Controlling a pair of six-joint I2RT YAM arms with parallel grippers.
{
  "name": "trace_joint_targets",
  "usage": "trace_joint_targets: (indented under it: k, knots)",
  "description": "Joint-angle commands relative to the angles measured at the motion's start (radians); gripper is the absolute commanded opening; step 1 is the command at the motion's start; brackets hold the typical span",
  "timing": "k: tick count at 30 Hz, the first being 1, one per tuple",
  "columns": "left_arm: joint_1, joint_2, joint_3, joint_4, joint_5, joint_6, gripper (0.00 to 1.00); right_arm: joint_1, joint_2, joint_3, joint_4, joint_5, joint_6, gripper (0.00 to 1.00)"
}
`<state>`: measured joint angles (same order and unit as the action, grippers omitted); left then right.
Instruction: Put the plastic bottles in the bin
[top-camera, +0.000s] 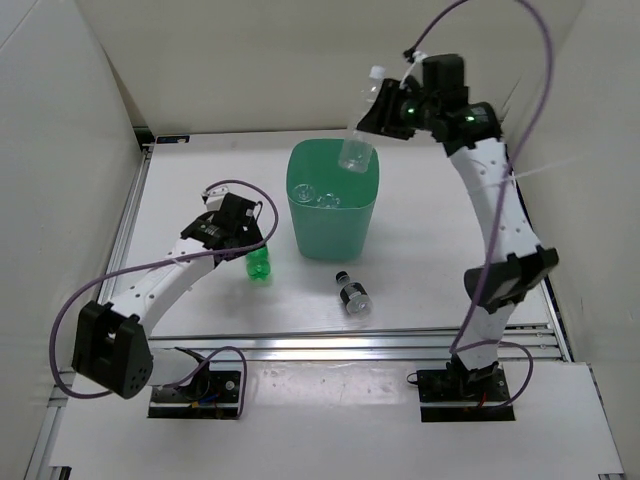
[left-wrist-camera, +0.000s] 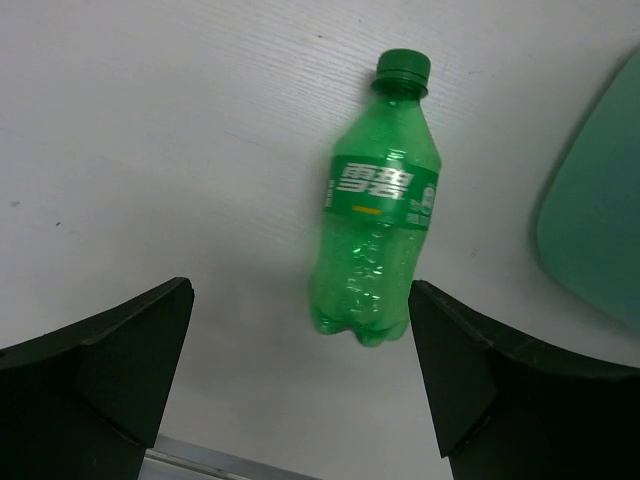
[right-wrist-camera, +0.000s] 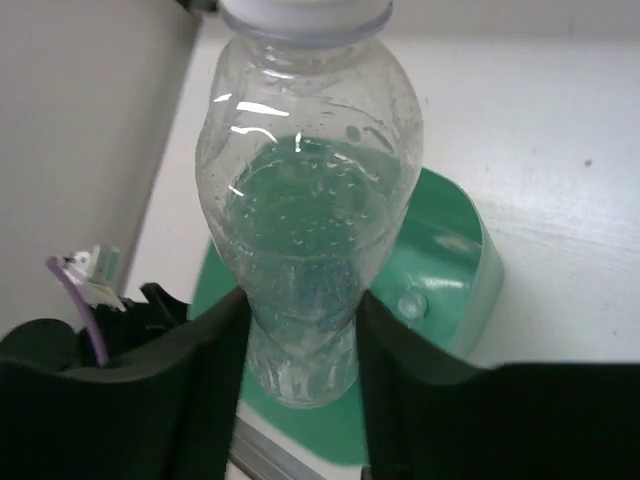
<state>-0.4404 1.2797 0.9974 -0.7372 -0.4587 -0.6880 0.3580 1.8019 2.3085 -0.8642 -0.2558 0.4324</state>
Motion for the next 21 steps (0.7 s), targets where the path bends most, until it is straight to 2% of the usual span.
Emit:
trace_joint_targets:
  k: [1,4,5,11,21]
  knots:
    - [0.008,0.038,0.043,0.059,0.051,0.005,1.0,0.047,0.074,-0.014,-0.001,-0.022,-0.058,0.51]
    - [0.008,0.078,0.043,0.087,0.061,0.005,1.0,0.074,0.054,-0.066,-0.013,-0.036,-0.058,0.9]
    - [0.008,0.078,0.043,0.087,0.046,0.005,1.0,0.075,0.012,-0.11,-0.013,-0.024,-0.058,1.0]
    - [0.017,0.13,-0.016,0.154,-0.077,-0.016,1.0,0.055,-0.111,-0.143,-0.035,0.015,-0.067,1.0]
    - [0.017,0.285,-0.069,0.262,-0.012,-0.059,1.0,0.055,-0.271,-0.241,-0.076,0.015,-0.087,1.0]
